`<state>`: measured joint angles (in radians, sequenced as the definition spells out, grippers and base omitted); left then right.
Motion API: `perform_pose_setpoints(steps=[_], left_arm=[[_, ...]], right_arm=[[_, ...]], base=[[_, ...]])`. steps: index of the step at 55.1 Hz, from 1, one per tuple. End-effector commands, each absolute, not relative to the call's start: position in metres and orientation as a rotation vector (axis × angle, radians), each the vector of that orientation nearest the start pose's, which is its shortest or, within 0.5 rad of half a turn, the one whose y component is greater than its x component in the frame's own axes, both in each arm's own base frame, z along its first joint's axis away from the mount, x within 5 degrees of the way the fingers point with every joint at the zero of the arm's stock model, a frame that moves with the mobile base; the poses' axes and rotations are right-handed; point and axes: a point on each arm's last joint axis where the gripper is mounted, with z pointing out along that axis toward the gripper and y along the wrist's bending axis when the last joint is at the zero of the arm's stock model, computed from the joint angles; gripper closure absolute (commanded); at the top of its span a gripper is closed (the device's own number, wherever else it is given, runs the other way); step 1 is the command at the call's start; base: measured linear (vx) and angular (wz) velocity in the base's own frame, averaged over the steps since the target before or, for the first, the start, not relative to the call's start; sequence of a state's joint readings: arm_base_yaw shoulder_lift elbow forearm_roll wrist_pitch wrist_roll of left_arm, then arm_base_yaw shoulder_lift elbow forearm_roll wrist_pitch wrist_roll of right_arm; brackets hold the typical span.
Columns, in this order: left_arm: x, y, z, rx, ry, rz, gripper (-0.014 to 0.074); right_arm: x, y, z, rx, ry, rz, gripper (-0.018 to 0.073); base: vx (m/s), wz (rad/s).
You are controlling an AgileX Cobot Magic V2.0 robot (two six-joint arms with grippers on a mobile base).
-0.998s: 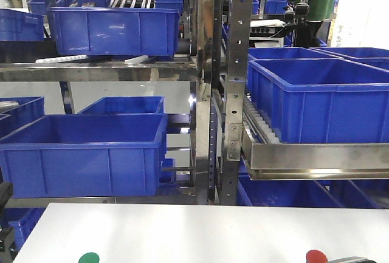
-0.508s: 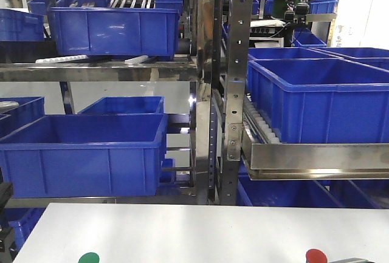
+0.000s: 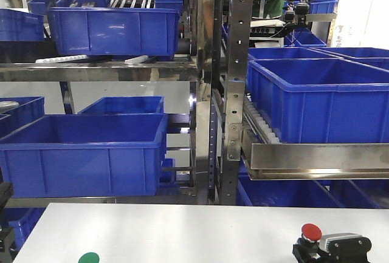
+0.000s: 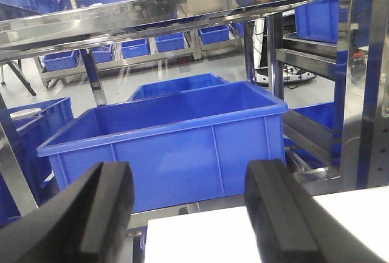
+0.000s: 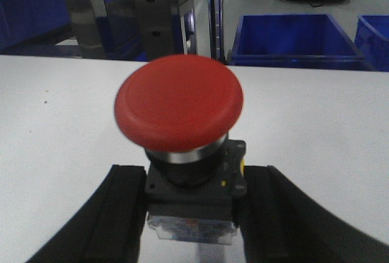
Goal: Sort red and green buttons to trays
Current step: 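Lower the left gripper onto the green button and close on it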
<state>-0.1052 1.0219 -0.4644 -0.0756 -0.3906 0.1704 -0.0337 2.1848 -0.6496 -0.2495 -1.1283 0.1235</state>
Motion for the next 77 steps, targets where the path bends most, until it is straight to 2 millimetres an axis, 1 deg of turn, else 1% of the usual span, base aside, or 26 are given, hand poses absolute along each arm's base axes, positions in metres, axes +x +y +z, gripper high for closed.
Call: perform_pose_setpoints(steps=[1,8,14,21,24,29,35,38,43,48,52,57,58,62,72,77], left_arm=[[0.21,-0.02,0.304,0.117,1.518,0.01,0.0073],[0.21,-0.02,0.304,0.117,1.518,0.01,0.0073],[0.21,-0.02,0.303,0.118,1.524,0.01,0.0073],[0.21,-0.02,0.298,0.124,1.569,0.006,0.0073],[0.209,-0.02,0.293,0.129,1.606,0.004,0.0073],[0.205,-0.022,0.278,0.107,1.665,-0.036,0.0073],[0.199,-0.027,0.253,0.059,1.704,-0.125,0.0073],[0.197,-0.03,0.241,0.069,1.719,-0.152,0.0073],[0.195,-0.039,0.222,0.132,1.738,-0.202,0.0073],[0.198,-0.047,0.209,0.2,1.762,-0.262,0.0073],[0.203,-0.052,0.199,0.244,1.778,-0.305,0.0073],[0.209,-0.056,0.188,0.262,1.79,-0.328,0.0073],[0.215,-0.057,0.174,0.248,1.818,-0.343,0.0073],[0.218,-0.058,0.165,0.245,1.835,-0.351,0.0073],[0.228,-0.061,0.14,0.309,1.865,-0.328,0.0073],[0.234,-0.063,0.132,0.332,1.862,-0.319,0.0073]], right_arm=[[0.342,0.008,0.081,-0.112,1.761,0.201,0.0173],[0.342,0.009,0.083,-0.121,1.745,0.206,0.0176],[0.341,0.013,0.085,-0.173,1.715,0.243,0.019],[0.332,0.019,0.089,-0.219,1.645,0.299,0.0197],[0.327,0.02,0.089,-0.221,1.66,0.304,0.0197],[0.317,0.02,0.09,-0.221,1.676,0.299,0.0197],[0.308,0.02,0.093,-0.249,1.682,0.259,0.0197],[0.306,0.02,0.095,-0.256,1.68,0.251,0.0197],[0.306,0.019,0.096,-0.257,1.677,0.248,0.0197],[0.305,0.019,0.095,-0.256,1.682,0.248,0.0204],[0.303,0.019,0.094,-0.253,1.689,0.247,0.0234],[0.301,0.019,0.093,-0.244,1.697,0.243,0.03],[0.301,0.019,0.093,-0.246,1.705,0.243,0.0382],[0.301,0.019,0.093,-0.245,1.703,0.243,0.0438],[0.301,0.019,0.093,-0.245,1.706,0.242,0.0549],[0.301,0.019,0.093,-0.245,1.706,0.242,0.0573]], base=[[0.0,0.0],[0.0,0.0],[0.0,0.0],[0.0,0.0],[0.0,0.0],[0.0,0.0],[0.0,0.0],[0.0,0.0],[0.0,0.0],[0.0,0.0],[0.0,0.0],[0.0,0.0],[0.0,0.0],[0.0,0.0],[0.0,0.0],[0.0,0.0]])
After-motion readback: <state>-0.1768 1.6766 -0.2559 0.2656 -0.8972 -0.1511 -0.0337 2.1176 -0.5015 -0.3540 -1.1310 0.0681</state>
